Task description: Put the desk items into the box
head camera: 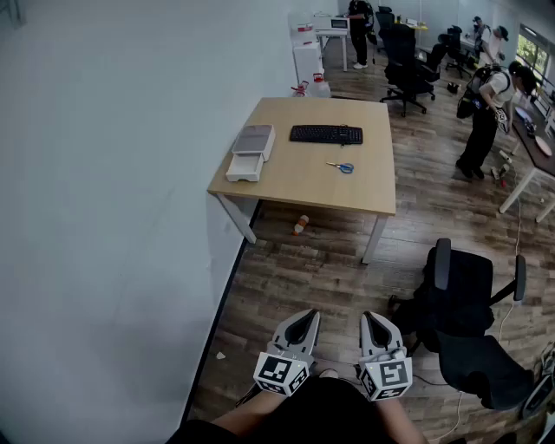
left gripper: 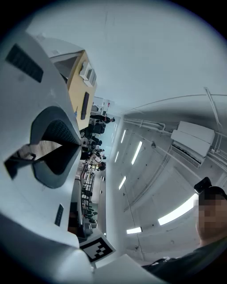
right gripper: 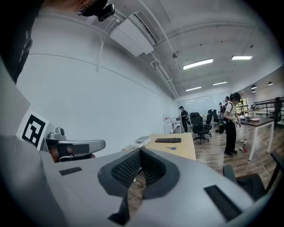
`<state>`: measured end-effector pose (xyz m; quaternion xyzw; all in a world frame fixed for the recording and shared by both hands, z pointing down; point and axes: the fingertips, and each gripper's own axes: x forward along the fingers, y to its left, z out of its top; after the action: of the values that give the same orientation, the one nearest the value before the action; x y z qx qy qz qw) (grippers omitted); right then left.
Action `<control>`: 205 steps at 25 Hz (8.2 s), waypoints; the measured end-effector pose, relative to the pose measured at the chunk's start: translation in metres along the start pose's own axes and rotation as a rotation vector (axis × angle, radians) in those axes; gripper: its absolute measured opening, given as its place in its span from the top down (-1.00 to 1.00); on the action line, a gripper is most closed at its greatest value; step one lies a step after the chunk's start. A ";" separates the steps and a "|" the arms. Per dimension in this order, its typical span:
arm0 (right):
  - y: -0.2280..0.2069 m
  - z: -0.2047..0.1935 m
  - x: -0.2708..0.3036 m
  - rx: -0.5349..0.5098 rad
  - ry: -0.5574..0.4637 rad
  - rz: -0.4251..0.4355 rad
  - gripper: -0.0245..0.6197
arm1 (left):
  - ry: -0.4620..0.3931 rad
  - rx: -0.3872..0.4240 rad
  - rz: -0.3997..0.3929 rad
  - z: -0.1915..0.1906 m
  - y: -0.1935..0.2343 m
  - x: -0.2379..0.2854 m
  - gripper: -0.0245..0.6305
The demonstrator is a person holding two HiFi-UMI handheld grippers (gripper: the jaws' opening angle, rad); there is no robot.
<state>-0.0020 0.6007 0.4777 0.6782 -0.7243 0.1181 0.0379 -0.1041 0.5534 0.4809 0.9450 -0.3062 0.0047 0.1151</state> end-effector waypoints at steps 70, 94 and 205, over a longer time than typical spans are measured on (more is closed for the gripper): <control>-0.389 0.059 0.544 0.177 0.103 -0.182 0.74 | 0.563 0.207 -0.349 -0.100 0.328 0.645 0.87; -0.465 0.018 0.588 0.250 0.227 -0.122 0.74 | 1.148 0.780 -0.833 -0.271 0.331 0.713 0.65; -0.159 0.071 0.780 0.101 0.241 -0.128 0.74 | 0.947 0.131 -0.217 -0.140 0.751 0.501 0.66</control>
<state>0.1029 -0.1827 0.5957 0.7049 -0.6630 0.2324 0.0977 -0.1236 -0.2952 0.8184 0.8707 -0.1189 0.4411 0.1819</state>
